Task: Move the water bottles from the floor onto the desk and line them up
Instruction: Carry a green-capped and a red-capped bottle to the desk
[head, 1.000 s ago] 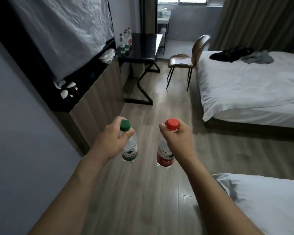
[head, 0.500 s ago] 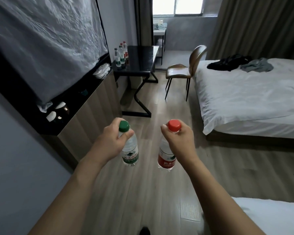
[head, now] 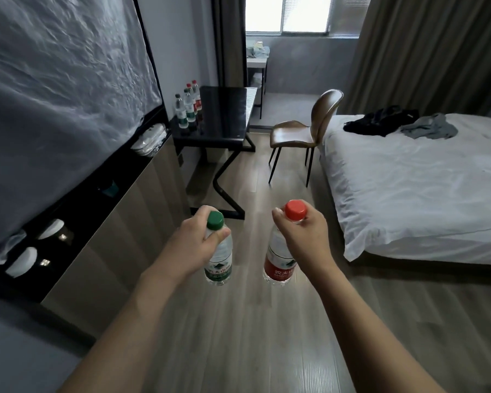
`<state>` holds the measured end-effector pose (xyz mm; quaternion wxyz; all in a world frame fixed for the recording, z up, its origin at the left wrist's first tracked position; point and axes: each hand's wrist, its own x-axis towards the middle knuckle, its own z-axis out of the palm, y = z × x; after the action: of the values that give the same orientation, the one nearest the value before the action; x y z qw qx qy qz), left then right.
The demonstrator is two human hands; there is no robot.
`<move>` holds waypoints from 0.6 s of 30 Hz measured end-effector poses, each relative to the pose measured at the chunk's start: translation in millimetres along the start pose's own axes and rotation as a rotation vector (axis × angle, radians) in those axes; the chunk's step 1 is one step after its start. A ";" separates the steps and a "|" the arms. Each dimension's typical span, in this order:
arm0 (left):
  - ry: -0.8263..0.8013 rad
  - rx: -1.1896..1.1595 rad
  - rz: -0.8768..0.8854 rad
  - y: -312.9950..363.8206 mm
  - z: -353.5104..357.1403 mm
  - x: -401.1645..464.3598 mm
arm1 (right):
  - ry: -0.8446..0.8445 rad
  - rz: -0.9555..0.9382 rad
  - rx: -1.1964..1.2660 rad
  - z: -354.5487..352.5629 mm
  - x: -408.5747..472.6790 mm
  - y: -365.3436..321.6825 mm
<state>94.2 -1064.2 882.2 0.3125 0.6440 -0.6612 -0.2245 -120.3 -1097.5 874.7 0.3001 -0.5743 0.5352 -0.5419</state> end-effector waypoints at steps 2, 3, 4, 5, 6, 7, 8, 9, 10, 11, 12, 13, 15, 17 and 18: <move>0.017 -0.008 -0.002 0.7 0.0 35.5 | 0.004 0.002 -0.008 7.1 31.1 3.2; 0.027 -0.014 -0.003 1.0 0.4 52.4 | 0.004 0.001 -0.010 9.9 46.1 5.4; 0.033 -0.019 -0.005 0.6 1.1 69.5 | 0.007 0.003 -0.010 12.7 60.8 8.6; 0.033 -0.020 -0.007 -0.1 2.1 85.9 | 0.013 0.006 -0.006 15.6 75.1 12.6; 0.028 -0.019 -0.006 -1.0 3.7 101.2 | 0.020 0.006 -0.003 18.4 88.7 17.2; 0.021 -0.018 -0.003 -2.0 6.2 116.6 | 0.026 0.006 0.001 21.5 102.9 22.8; 0.013 -0.020 0.000 -3.4 9.3 132.3 | 0.030 0.011 0.007 24.6 118.0 29.2; 0.006 -0.021 0.001 -4.5 12.9 147.6 | 0.031 0.019 0.014 27.8 133.4 35.4; 0.001 -0.019 0.002 -5.4 17.0 163.1 | 0.029 0.027 0.020 30.8 149.2 41.2; -0.001 -0.015 0.003 -6.3 21.3 179.3 | 0.023 0.031 0.023 34.3 166.1 47.9; -0.001 -0.010 0.001 -7.8 25.6 196.0 | 0.013 0.032 0.022 37.8 183.1 55.4; 0.000 -0.007 -0.002 -9.2 29.5 212.6 | 0.003 0.030 0.020 41.1 200.0 62.9; 0.008 -0.007 -0.013 -9.6 36.7 246.3 | -0.013 0.027 0.025 47.0 235.8 73.6; 0.022 -0.001 -0.024 -6.0 43.4 281.1 | -0.011 0.022 0.031 51.8 274.4 81.0; 0.032 0.005 -0.027 -3.4 46.5 298.2 | -0.008 0.020 0.027 53.7 292.9 83.7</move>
<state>71.4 -1365.1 884.1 0.3182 0.6570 -0.6481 -0.2168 -140.8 -1406.1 873.1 0.3154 -0.5669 0.5323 -0.5438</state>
